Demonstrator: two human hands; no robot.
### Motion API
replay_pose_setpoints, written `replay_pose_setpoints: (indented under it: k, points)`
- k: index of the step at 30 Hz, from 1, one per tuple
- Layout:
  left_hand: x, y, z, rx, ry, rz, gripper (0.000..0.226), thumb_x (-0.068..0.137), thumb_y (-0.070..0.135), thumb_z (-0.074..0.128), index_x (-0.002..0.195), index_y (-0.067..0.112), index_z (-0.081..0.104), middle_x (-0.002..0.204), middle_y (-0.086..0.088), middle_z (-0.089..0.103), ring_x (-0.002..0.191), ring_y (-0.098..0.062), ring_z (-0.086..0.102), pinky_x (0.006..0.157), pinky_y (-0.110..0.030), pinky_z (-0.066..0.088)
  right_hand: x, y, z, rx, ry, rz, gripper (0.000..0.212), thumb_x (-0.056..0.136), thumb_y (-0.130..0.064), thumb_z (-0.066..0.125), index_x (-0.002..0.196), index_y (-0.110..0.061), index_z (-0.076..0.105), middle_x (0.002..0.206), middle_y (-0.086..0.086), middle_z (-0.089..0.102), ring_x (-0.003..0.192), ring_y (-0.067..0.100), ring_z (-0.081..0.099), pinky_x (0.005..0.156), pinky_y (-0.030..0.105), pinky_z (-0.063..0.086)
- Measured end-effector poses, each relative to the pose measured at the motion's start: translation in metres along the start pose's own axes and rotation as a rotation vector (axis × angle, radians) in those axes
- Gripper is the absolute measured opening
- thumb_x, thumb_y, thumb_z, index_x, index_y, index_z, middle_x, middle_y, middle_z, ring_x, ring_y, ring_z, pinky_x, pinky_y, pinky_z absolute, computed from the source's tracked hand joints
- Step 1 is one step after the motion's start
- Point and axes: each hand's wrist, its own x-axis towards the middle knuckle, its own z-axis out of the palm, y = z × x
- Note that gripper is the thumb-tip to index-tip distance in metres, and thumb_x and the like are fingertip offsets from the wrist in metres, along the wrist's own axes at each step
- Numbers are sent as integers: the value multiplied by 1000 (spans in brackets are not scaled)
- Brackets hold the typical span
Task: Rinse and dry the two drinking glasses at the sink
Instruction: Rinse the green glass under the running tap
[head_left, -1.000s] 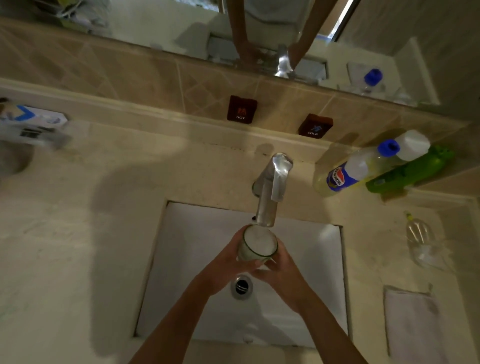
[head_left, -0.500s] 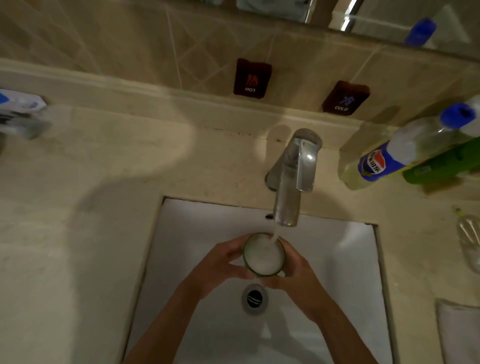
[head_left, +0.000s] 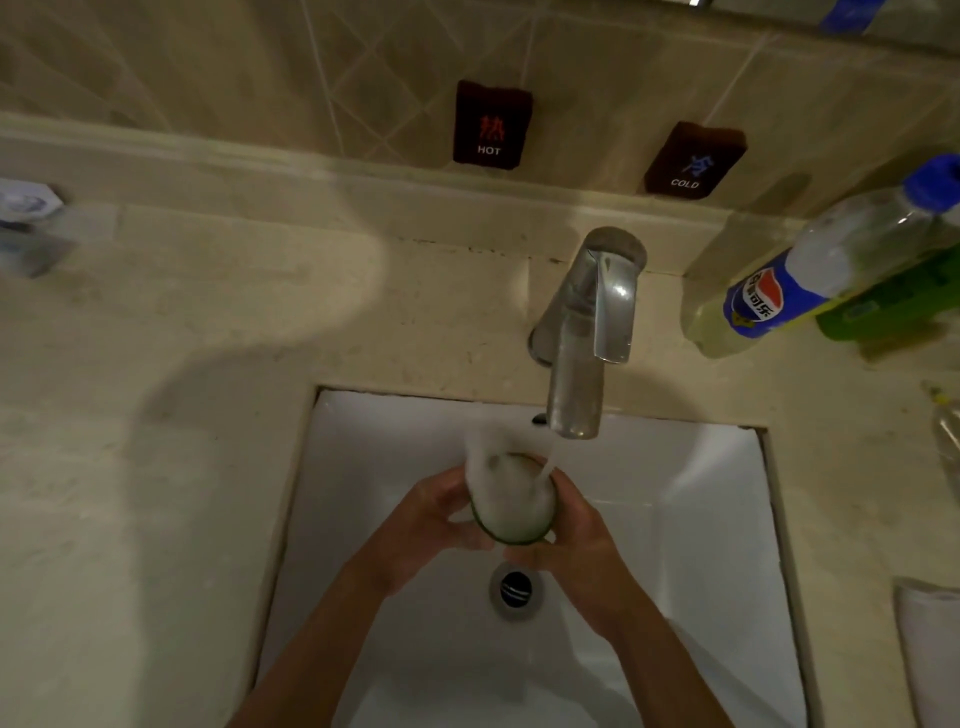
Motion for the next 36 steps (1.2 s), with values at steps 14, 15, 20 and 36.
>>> replay_pose_setpoints:
  k: [14,15,20,36]
  points:
    - [1,-5,16,-42,4,-29,79,79,-16,73,147,21,55,144,6,64,138,-14,55,112,-41,49,-2,6,-12,10,48,12,88,62,3,87,137,-28,53,133,-6,63,125,14,58,100,39,53]
    - [2,-6,18,-47,26,-28,77,81,-16,72,146,21,55,143,7,64,138,-12,56,112,-40,49,-1,5,-11,17,60,12,88,63,3,86,138,-29,52,133,-6,62,124,14,58,97,39,55]
    - [0,-8,11,-60,-7,-67,65,80,-18,70,133,19,66,131,3,72,128,-15,63,94,-28,56,-6,9,2,-49,99,-9,88,62,0,89,137,-23,50,131,-8,62,122,9,58,96,30,54]
    - [4,-13,18,-140,59,-6,79,79,-20,70,136,34,63,140,2,67,134,-18,60,99,-34,55,1,5,-1,56,73,17,86,62,3,86,137,-23,54,132,-2,64,123,17,59,97,39,54]
